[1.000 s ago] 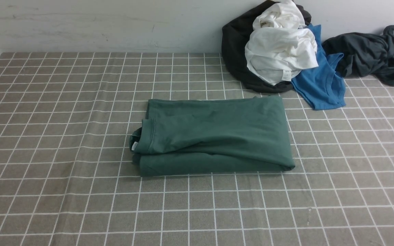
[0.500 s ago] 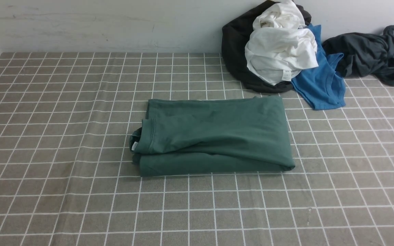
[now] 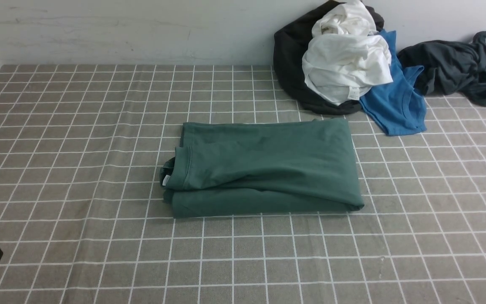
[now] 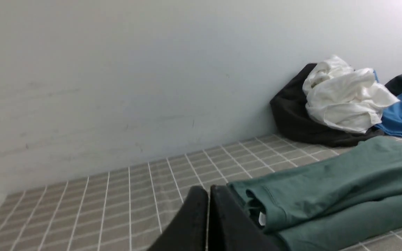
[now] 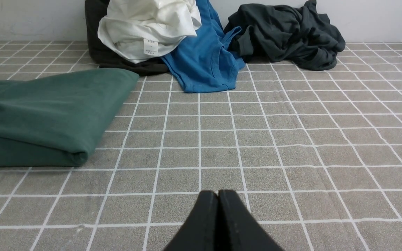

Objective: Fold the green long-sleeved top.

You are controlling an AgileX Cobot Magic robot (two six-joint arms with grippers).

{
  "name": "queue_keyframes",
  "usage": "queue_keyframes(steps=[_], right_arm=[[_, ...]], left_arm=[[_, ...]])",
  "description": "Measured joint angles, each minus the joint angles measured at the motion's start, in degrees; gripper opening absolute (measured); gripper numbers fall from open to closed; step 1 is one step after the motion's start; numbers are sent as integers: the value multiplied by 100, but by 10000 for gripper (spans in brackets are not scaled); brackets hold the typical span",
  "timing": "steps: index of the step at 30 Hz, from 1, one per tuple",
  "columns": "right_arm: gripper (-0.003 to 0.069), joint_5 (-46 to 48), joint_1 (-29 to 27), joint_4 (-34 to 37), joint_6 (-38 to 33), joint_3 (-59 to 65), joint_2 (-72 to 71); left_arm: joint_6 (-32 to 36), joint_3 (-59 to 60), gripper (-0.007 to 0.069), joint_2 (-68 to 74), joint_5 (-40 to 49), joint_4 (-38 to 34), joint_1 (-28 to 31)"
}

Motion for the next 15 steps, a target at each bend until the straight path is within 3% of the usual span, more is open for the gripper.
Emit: queue_keyframes(steps=[3, 9, 15], right_arm=[[-13, 0, 0, 0, 1, 0, 0], [-13, 0, 0, 0, 1, 0, 0], [-13, 0, 0, 0, 1, 0, 0]], left_arm=[[175, 14, -8, 0, 316, -364, 260], [231, 25, -8, 0, 2196, -592, 908], [231, 27, -8, 0, 2243, -613, 984]])
